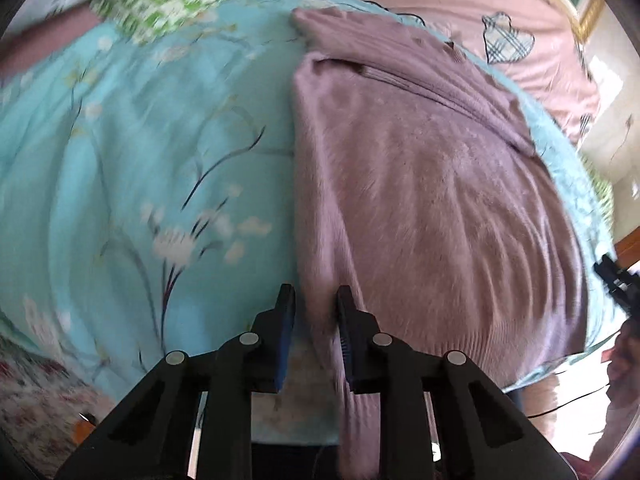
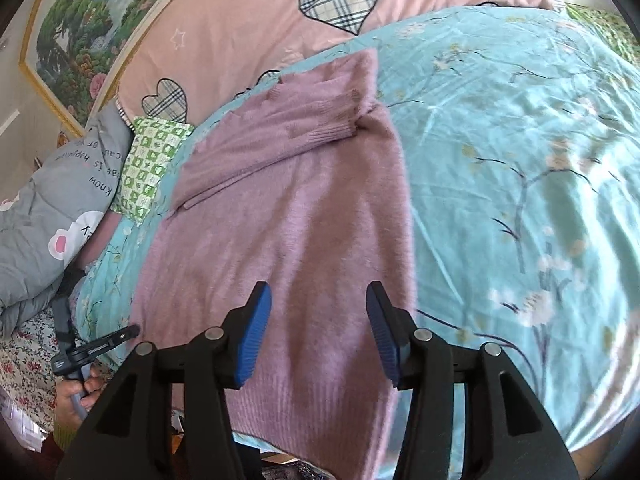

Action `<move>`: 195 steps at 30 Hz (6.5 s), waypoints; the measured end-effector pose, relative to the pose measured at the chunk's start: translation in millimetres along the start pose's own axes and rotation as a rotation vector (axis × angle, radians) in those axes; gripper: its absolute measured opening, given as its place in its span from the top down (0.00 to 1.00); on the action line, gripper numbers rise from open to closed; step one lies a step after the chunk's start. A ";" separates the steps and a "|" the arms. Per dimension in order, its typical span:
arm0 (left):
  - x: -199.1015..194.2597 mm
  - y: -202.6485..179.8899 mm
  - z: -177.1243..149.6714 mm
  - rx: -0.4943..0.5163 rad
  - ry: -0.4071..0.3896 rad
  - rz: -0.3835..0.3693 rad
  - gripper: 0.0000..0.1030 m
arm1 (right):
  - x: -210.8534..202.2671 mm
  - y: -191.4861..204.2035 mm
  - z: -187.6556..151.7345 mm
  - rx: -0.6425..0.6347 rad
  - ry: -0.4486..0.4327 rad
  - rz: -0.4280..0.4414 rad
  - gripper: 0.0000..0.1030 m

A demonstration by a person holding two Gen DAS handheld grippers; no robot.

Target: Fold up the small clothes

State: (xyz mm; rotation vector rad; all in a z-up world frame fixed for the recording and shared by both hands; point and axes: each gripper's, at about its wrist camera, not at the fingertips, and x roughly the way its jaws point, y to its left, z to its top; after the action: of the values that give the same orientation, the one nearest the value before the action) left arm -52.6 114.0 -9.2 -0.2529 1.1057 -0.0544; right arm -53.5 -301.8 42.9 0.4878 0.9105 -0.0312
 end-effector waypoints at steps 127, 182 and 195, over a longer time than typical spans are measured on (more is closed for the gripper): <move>175.6 -191.8 299.3 0.396 -0.032 -0.169 0.47 | 255.0 86.8 242.7 -0.289 0.168 0.191 0.68; 97.7 -53.0 131.6 -0.261 -0.104 -0.217 0.37 | 76.9 42.8 82.7 0.000 -0.119 0.153 0.55; 128.7 -6.3 182.9 -0.636 -0.161 -0.193 0.37 | 124.8 84.1 130.7 -0.008 0.109 0.235 0.54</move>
State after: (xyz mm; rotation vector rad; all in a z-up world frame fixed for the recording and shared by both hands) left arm 168.5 118.2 -43.2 -0.9178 0.9095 0.1471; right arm 141.3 -259.4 47.6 0.5906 0.9542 0.2144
